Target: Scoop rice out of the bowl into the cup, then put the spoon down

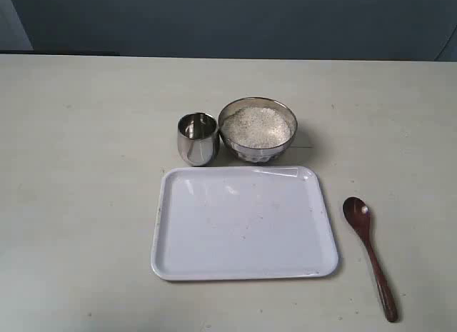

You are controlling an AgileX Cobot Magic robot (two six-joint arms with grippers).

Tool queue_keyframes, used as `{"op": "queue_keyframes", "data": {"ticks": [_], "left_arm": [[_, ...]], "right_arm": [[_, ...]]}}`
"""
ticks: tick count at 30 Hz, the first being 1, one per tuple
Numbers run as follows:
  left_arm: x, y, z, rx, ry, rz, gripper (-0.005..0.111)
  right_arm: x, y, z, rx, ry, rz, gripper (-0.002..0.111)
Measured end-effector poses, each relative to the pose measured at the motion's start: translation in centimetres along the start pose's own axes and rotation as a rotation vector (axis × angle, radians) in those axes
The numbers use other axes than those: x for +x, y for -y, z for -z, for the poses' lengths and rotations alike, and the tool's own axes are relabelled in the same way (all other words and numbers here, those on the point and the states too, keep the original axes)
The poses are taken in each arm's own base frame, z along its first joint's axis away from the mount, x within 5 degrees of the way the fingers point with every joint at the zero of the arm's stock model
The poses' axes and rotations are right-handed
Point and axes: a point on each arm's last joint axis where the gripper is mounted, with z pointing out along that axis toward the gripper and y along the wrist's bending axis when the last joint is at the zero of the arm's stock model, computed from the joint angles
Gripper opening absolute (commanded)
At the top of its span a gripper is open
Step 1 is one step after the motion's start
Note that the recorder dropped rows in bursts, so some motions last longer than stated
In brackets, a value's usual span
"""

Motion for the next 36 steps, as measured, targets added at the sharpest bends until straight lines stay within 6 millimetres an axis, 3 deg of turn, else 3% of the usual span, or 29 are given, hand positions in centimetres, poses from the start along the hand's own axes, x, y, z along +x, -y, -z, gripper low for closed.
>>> {"op": "queue_keyframes", "data": {"ticks": [10,16,24,26,29,32,36], "left_arm": [[0.0,0.0,0.0,0.000,0.000,0.000,0.000],[0.0,0.0,0.0,0.000,0.000,0.000,0.000],[0.0,0.0,0.0,0.000,0.000,0.000,0.000],[0.0,0.0,0.0,0.000,0.000,0.000,0.000],[0.0,0.0,0.0,0.000,0.000,0.000,0.000],[0.0,0.0,0.0,0.000,0.000,0.000,0.000],[0.0,0.0,0.0,0.000,0.000,0.000,0.000]], "right_arm": [[-0.5,-0.1,0.0,-0.009,0.053,-0.038,0.000],[-2.9,0.4,0.5,-0.077,0.329,-0.721,0.000],[-3.7,1.0,0.8,-0.074,0.431,-0.913,-0.001],[-4.9,0.6,1.3,-0.096,0.468,-0.813,-0.001],[-7.4,-1.4,2.4,-0.140,0.405,-0.457,-0.001],[-10.1,-2.8,2.3,-0.064,0.139,-0.167,-0.001],[-12.7,-2.6,1.3,0.111,-0.182,0.044,-0.001]]}}
